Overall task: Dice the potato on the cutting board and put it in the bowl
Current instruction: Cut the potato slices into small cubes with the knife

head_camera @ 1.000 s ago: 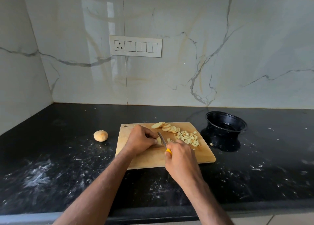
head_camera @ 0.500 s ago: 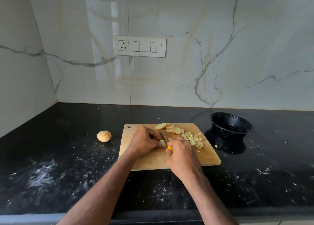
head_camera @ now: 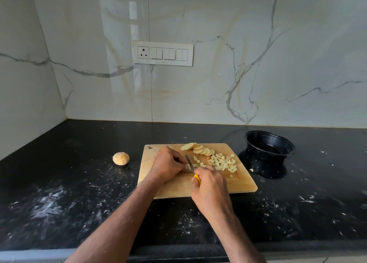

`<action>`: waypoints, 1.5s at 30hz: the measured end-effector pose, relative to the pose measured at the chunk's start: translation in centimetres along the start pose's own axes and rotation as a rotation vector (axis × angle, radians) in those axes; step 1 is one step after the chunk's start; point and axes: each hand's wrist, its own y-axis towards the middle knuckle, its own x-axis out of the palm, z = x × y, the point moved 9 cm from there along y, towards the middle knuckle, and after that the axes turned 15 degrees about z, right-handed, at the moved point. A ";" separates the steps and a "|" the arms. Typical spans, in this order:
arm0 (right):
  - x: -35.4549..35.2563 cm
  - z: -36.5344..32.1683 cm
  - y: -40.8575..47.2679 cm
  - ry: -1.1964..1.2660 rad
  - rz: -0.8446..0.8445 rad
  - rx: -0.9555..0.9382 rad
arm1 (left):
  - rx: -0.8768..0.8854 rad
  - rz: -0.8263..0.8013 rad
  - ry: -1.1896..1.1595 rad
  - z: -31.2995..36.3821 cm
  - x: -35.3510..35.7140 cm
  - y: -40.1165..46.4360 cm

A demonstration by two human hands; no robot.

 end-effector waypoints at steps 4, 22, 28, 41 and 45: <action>0.4 -0.3 0.0 -0.007 -0.017 -0.026 | -0.026 0.004 0.015 -0.3 0.2 0.2; -3.3 1.7 -0.9 0.021 -0.057 0.000 | -0.022 0.003 0.001 -0.7 0.3 0.1; -1.7 -1.1 -1.3 0.030 -0.092 -0.078 | -0.068 0.130 -0.128 -1.5 -0.9 0.7; -1.3 0.6 1.1 -0.060 -0.005 -0.025 | 0.021 0.096 -0.060 -1.0 0.2 0.8; 0.0 0.7 2.0 -0.095 -0.069 -0.019 | 0.021 0.099 -0.055 -1.2 0.0 0.6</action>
